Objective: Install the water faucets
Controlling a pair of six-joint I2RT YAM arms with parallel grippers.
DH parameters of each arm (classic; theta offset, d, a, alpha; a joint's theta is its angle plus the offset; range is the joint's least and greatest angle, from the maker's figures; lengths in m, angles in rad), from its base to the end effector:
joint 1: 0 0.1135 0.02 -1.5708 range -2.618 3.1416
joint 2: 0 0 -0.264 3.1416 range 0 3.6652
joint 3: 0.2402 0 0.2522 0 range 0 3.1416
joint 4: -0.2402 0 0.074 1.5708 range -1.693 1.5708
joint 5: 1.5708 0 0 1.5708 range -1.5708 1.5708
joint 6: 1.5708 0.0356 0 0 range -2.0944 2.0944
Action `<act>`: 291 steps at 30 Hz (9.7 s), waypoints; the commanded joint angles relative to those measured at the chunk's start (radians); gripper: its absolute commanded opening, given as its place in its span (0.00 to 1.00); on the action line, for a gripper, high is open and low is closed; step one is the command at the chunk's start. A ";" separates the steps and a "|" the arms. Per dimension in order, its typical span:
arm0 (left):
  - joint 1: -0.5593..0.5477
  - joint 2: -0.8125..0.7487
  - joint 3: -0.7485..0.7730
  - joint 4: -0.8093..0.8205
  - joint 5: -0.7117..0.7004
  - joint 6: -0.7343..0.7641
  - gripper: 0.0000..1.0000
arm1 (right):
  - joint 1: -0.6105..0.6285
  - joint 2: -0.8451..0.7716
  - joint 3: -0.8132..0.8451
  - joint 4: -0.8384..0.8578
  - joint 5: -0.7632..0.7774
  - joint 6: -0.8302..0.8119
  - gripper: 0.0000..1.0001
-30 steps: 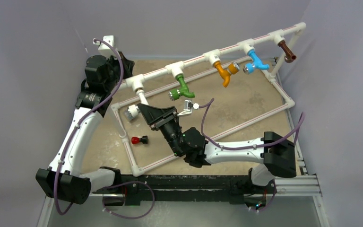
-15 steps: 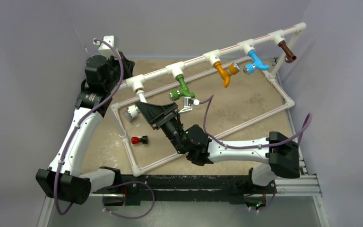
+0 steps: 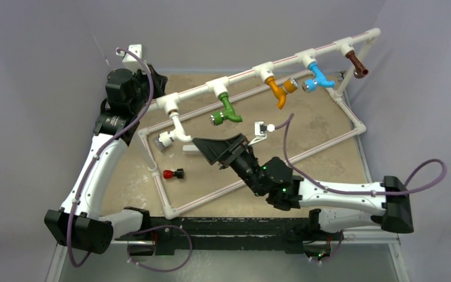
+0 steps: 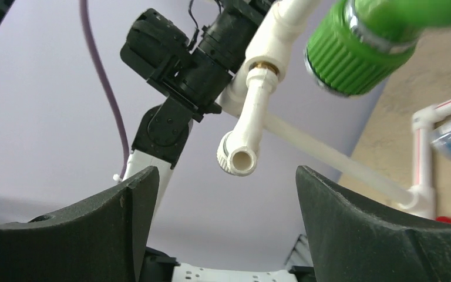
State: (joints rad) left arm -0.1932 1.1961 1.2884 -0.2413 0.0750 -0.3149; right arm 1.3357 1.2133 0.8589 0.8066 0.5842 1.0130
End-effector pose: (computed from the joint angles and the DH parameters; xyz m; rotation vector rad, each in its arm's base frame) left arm 0.2645 -0.0545 0.4252 -0.0496 1.7386 -0.4393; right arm 0.0823 0.2594 0.3774 0.3931 1.3343 1.7021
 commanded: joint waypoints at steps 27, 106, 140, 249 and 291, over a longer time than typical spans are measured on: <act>0.006 0.031 -0.052 -0.165 0.009 -0.001 0.00 | 0.003 -0.032 0.581 -0.827 -0.456 -1.893 0.85; 0.017 0.033 -0.052 -0.161 0.043 -0.010 0.00 | 0.048 0.355 0.276 0.199 0.222 -0.163 0.00; 0.022 0.041 -0.052 -0.159 0.049 -0.013 0.00 | 0.028 -0.061 0.244 -0.430 -0.021 -0.798 0.94; 0.028 0.036 -0.052 -0.161 0.059 -0.023 0.00 | -0.007 0.144 0.087 0.106 0.046 0.001 0.75; 0.032 0.040 -0.051 -0.161 0.065 -0.019 0.00 | 0.149 0.212 0.511 -0.610 -0.050 -2.375 0.86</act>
State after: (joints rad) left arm -0.1658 1.2041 1.2919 -0.2527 0.1158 -0.3233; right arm 1.4757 1.3968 1.3678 0.1398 0.4492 -1.1782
